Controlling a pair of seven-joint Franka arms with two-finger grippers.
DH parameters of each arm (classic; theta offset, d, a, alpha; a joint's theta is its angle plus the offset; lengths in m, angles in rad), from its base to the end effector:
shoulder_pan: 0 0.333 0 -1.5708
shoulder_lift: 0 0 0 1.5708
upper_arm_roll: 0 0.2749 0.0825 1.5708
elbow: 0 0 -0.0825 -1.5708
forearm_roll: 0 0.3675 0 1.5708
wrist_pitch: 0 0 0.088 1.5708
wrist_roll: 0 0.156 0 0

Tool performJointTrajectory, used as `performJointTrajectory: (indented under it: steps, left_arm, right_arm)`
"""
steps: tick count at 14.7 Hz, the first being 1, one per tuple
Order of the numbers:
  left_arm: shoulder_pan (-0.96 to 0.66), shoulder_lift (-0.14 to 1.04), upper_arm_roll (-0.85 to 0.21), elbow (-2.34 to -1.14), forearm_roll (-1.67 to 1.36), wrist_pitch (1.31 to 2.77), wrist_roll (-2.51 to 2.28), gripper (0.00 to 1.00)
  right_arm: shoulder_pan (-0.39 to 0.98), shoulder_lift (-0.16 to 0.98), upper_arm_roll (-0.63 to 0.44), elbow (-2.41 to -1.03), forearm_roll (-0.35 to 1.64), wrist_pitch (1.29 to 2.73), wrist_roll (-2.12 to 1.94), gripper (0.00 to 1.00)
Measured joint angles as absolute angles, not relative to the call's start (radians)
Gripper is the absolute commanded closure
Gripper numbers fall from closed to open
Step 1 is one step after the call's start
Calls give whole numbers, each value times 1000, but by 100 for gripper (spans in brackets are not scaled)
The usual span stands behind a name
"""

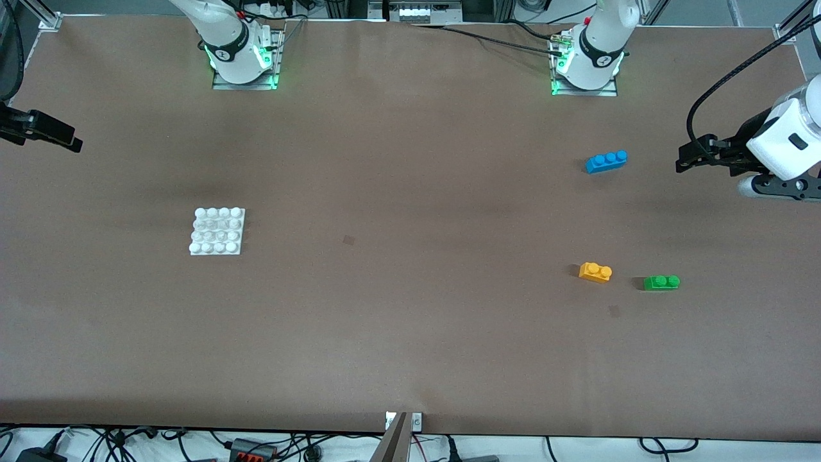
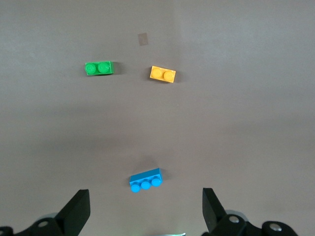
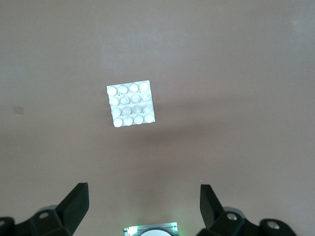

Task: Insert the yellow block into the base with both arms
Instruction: 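Move the right gripper over the white studded base plate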

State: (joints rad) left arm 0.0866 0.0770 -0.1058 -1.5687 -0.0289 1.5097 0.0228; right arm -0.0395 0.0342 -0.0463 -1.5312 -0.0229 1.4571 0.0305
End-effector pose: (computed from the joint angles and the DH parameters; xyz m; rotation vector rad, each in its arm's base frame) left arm 0.5419 -0.0136 0.4893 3.0965 -0.0651 -0.2102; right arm 0.5273 -0.0488 0.5249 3.1101 -0.1833 -0.1698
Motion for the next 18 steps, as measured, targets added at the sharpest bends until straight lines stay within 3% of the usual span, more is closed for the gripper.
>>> performJointTrajectory:
  steps: [10, 14, 18]
  left_arm:
    - [87, 77, -106, -1569, -29, 1510, 23, 0]
    - [87, 77, -105, -1569, -29, 1510, 23, 0]
    - [87, 77, -105, -1569, -29, 1510, 23, 0]
  right_arm:
    - [-40, 38, -46, -1531, -23, 1449, 32, 0]
    - [-36, 104, -46, -1533, -23, 1310, 38, 0]
    - [-36, 140, -46, -1524, -23, 1299, 41, 0]
